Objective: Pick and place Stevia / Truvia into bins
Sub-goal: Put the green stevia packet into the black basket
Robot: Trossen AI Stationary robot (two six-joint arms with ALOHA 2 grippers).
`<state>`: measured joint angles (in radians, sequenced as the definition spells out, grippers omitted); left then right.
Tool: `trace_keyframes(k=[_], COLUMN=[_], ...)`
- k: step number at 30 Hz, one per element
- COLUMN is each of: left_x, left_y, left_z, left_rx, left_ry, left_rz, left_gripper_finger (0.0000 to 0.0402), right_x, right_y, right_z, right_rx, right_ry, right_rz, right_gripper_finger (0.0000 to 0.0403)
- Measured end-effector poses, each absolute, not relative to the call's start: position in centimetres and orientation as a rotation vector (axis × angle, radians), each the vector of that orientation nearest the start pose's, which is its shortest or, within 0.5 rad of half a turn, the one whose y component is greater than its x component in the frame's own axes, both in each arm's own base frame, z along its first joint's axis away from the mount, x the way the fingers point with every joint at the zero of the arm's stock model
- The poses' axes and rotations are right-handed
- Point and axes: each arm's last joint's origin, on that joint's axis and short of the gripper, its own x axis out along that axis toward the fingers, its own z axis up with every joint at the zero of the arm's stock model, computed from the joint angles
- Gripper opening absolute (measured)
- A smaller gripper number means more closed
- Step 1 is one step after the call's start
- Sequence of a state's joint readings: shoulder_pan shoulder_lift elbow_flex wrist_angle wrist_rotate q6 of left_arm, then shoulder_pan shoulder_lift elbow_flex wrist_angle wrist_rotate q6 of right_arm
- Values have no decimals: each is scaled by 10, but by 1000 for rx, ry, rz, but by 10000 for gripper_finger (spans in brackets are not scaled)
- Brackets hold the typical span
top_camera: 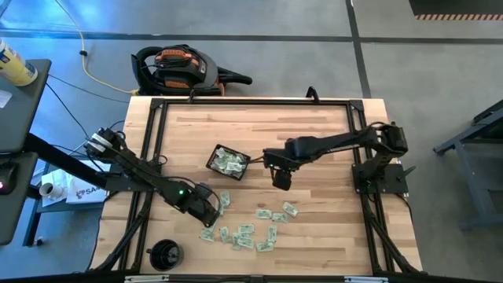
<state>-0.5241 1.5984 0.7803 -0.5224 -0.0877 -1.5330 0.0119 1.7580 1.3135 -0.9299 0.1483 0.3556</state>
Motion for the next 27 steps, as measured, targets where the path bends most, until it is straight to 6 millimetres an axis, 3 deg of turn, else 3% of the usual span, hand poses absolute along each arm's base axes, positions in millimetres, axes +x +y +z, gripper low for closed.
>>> trace_keyframes(k=[9,11,15,18,21,24,27], left_x=[220,218,207,203,202,212,224], left_y=[-124,-121,-113,-109,-99,-87,-67], left_z=[136,135,143,168,198,227,240], left_rx=[-722,-675,-563,-472,-374,-319,-271], left_ry=[1291,1295,1335,1345,1263,1065,973], left_rz=[673,689,787,844,870,829,792], left_gripper_finger=[50,21,35,36,20,20,27], right_x=[330,330,329,326,322,319,315], right_y=[3,3,2,0,-4,-12,-21], right_z=[225,225,231,239,249,255,257], right_rx=[189,177,143,112,92,101,103], right_ry=[1278,1269,1234,1188,1134,1112,1131], right_rz=[-466,-486,-524,-576,-617,-640,-647], right_gripper_finger=[220,220,220,220,220,220,220])
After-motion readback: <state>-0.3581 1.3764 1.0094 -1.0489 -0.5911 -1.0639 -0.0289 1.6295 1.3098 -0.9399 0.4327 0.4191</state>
